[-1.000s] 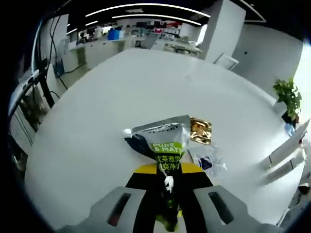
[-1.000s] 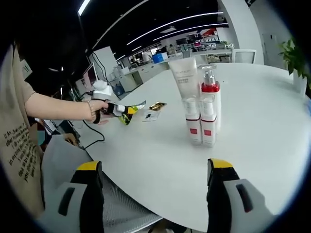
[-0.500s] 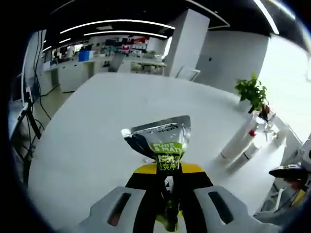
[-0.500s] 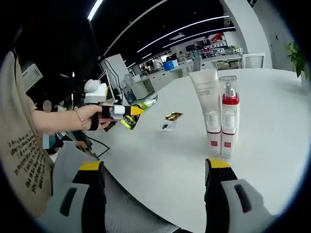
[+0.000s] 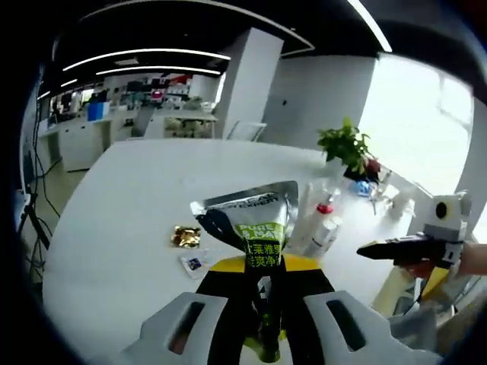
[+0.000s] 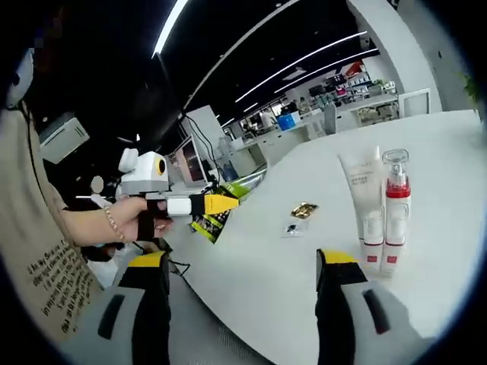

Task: Arrange the skincare products in the storage area until every visible bottle or jar stands upright without overlapping.

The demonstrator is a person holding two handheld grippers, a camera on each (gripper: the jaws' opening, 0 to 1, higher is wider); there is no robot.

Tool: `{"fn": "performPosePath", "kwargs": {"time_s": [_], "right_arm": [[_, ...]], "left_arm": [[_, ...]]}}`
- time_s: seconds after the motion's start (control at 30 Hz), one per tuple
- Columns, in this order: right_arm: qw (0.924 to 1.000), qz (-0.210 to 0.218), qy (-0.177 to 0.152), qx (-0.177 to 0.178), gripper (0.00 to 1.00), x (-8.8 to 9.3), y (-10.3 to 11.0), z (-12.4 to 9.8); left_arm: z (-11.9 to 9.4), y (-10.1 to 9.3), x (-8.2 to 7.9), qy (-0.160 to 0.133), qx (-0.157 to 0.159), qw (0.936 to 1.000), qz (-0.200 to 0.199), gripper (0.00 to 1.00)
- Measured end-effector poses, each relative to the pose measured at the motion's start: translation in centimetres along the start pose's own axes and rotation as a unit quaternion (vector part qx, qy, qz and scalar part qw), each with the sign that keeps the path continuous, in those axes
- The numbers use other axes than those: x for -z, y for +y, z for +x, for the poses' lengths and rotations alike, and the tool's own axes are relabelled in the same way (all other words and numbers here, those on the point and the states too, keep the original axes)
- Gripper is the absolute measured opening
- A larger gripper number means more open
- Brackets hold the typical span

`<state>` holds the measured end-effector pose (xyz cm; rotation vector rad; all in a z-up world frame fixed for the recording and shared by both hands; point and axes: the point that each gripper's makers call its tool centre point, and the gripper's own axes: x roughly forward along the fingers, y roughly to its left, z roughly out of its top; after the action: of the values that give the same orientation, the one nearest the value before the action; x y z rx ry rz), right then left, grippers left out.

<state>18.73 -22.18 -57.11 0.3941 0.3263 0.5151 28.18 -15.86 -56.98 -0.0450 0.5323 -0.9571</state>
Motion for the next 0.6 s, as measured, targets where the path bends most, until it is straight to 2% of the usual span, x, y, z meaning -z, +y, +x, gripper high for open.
{"fn": "performPosePath", "kwargs": {"time_s": [0.17, 0.33, 0.53, 0.6], "right_arm": [[0.9996, 0.013, -0.017, -0.016, 0.75, -1.0, 0.7, 0.7], [0.994, 0.059, -0.075, -0.052, 0.72, -3.9, 1.9, 1.8], [0.9892, 0.085, -0.102, -0.063, 0.71, -6.0, 2.3, 3.4], [0.9886, 0.085, -0.106, -0.064, 0.67, -6.3, 2.4, 3.6]], "left_arm": [[-1.2, -2.2, -0.6, -0.011, 0.037, 0.9992, 0.006, 0.11], [-2.2, -3.9, -1.1, -0.018, 0.066, 0.9976, 0.01, 0.11], [-3.2, -5.9, -1.2, -0.023, 0.097, 0.9949, 0.019, 0.11], [-3.3, -6.3, -1.2, -0.024, 0.098, 0.9947, 0.022, 0.11]]}}
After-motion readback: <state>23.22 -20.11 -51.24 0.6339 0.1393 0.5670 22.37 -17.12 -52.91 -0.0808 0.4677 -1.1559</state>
